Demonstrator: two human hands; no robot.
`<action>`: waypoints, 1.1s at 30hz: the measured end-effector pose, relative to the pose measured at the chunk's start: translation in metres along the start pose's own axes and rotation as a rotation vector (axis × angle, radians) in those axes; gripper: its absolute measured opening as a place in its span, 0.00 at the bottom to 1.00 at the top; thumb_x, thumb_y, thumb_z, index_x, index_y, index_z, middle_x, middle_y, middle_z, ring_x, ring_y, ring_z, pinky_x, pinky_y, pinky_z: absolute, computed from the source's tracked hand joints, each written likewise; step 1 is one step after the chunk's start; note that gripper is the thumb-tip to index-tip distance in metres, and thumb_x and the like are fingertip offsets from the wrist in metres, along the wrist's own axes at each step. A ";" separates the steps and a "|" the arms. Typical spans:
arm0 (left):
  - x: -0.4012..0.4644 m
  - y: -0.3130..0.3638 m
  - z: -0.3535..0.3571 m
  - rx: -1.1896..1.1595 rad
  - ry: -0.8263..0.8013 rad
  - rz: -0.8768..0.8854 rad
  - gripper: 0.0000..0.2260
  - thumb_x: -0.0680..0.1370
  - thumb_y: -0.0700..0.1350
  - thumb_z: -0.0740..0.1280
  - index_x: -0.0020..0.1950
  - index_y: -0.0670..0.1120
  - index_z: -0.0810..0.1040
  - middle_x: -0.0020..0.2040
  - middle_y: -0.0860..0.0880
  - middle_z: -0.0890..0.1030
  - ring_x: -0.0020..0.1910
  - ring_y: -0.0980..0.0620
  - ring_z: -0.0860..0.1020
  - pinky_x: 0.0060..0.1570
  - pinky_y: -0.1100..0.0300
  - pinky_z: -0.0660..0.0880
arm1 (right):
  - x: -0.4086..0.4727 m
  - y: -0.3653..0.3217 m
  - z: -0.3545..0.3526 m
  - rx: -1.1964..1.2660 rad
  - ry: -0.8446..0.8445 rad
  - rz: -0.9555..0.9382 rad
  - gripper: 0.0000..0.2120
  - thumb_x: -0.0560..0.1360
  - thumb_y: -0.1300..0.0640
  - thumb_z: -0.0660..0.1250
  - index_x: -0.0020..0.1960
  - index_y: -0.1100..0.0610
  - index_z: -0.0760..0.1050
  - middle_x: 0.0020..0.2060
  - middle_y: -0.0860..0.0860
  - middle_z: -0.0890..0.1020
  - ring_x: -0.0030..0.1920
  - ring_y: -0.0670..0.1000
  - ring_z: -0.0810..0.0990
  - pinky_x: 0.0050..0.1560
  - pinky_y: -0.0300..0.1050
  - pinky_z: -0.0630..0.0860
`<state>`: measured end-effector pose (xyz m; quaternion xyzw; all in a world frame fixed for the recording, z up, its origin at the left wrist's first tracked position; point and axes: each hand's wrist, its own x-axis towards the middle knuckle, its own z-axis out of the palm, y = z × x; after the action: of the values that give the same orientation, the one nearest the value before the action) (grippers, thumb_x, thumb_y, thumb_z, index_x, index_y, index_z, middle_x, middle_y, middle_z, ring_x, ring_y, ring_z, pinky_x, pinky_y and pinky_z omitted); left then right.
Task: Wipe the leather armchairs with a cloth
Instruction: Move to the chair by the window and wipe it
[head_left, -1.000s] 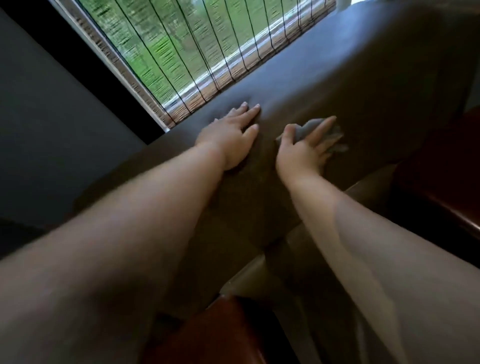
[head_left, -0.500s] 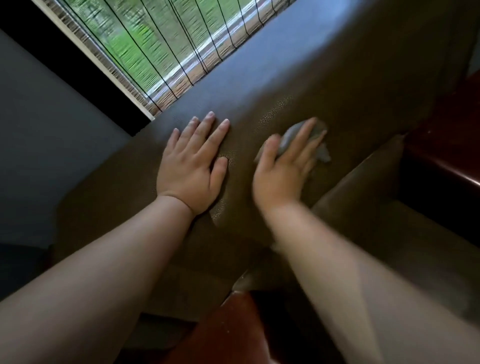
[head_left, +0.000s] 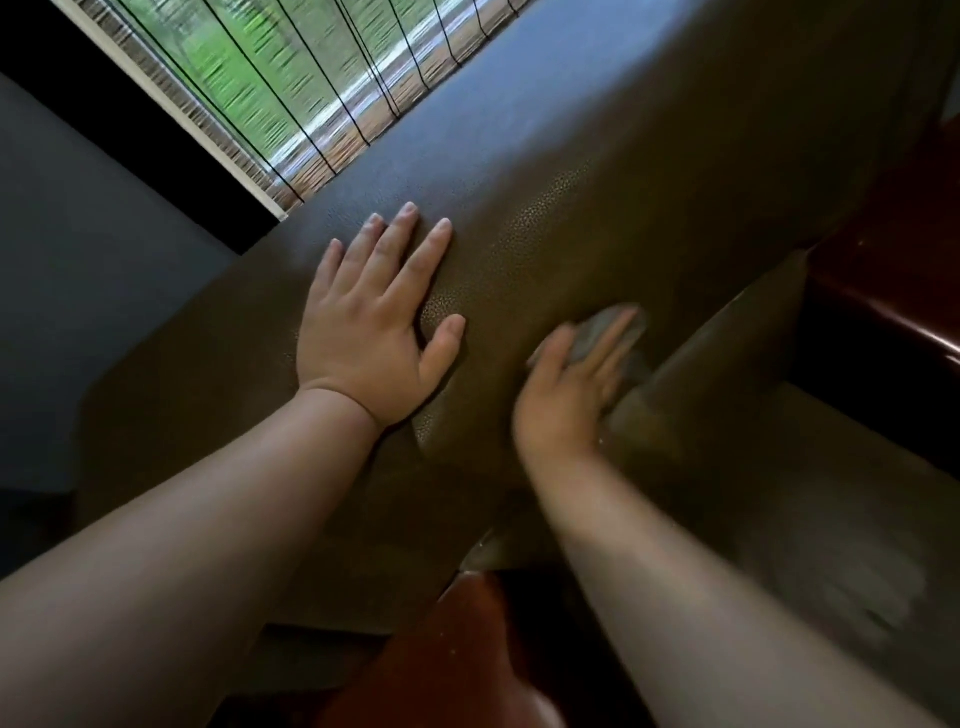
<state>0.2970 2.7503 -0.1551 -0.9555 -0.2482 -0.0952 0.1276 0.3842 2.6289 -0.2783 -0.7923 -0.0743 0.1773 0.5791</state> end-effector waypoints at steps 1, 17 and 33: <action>0.000 0.001 -0.001 0.005 -0.002 0.001 0.33 0.82 0.65 0.54 0.86 0.56 0.56 0.85 0.47 0.59 0.84 0.43 0.57 0.81 0.40 0.54 | -0.034 0.013 0.006 -0.064 -0.129 0.017 0.37 0.83 0.34 0.43 0.82 0.46 0.28 0.83 0.51 0.33 0.83 0.58 0.39 0.82 0.63 0.46; -0.003 0.002 0.006 0.019 0.081 0.001 0.34 0.81 0.65 0.56 0.85 0.54 0.61 0.84 0.46 0.63 0.83 0.41 0.61 0.80 0.40 0.57 | -0.110 0.083 0.017 -0.007 -0.344 0.000 0.39 0.85 0.40 0.51 0.82 0.49 0.27 0.82 0.51 0.30 0.82 0.53 0.41 0.76 0.42 0.49; -0.001 -0.005 0.004 -0.005 0.019 -0.003 0.32 0.82 0.64 0.55 0.85 0.54 0.61 0.84 0.47 0.62 0.83 0.42 0.60 0.80 0.39 0.57 | -0.028 0.007 -0.006 -0.273 -0.244 -0.510 0.43 0.83 0.35 0.49 0.82 0.61 0.32 0.80 0.68 0.35 0.81 0.68 0.35 0.81 0.66 0.42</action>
<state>0.2945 2.7550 -0.1583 -0.9545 -0.2482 -0.1052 0.1276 0.3602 2.6126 -0.2775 -0.7913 -0.3627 0.1087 0.4801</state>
